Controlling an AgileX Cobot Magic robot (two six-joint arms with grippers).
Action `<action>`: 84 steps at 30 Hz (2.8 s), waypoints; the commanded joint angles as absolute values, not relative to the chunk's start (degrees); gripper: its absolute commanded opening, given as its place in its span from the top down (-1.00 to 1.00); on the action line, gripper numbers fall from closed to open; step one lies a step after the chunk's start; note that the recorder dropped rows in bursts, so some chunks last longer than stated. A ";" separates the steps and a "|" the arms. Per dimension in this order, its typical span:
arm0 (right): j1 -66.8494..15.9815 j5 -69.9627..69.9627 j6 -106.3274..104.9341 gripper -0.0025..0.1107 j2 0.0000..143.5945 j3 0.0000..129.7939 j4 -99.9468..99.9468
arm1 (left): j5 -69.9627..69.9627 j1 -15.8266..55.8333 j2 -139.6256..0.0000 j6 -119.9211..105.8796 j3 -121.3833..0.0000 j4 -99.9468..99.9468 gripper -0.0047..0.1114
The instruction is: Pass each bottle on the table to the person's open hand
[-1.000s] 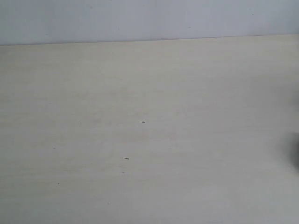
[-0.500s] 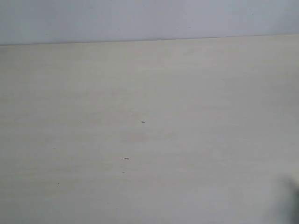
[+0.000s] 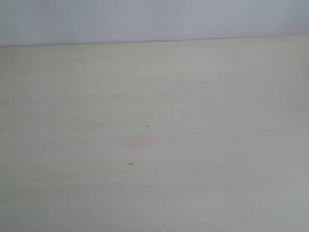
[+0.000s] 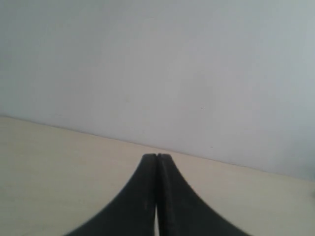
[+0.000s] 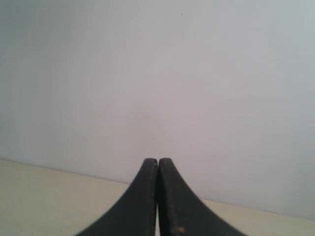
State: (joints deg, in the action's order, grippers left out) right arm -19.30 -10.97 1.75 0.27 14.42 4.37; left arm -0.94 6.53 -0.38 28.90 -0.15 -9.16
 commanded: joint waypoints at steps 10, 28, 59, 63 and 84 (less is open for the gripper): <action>-19.28 -10.79 1.63 0.95 0.00 14.16 4.44 | -1.55 -5.93 0.00 27.15 0.00 -9.83 0.92; -19.28 -10.79 1.73 0.95 0.00 14.16 4.44 | -1.64 -6.72 0.00 14.92 0.00 -9.72 0.92; -19.28 -11.25 1.63 0.95 0.00 14.16 4.44 | -1.53 -6.72 0.00 12.36 0.00 -9.61 0.92; -19.28 -11.25 1.75 0.95 0.00 14.16 4.44 | -1.53 -6.72 0.00 12.36 0.00 -9.61 0.92; 2.70 6.93 1.57 0.95 0.00 0.00 1.89 | -1.53 -6.72 0.00 12.36 0.00 -9.61 0.92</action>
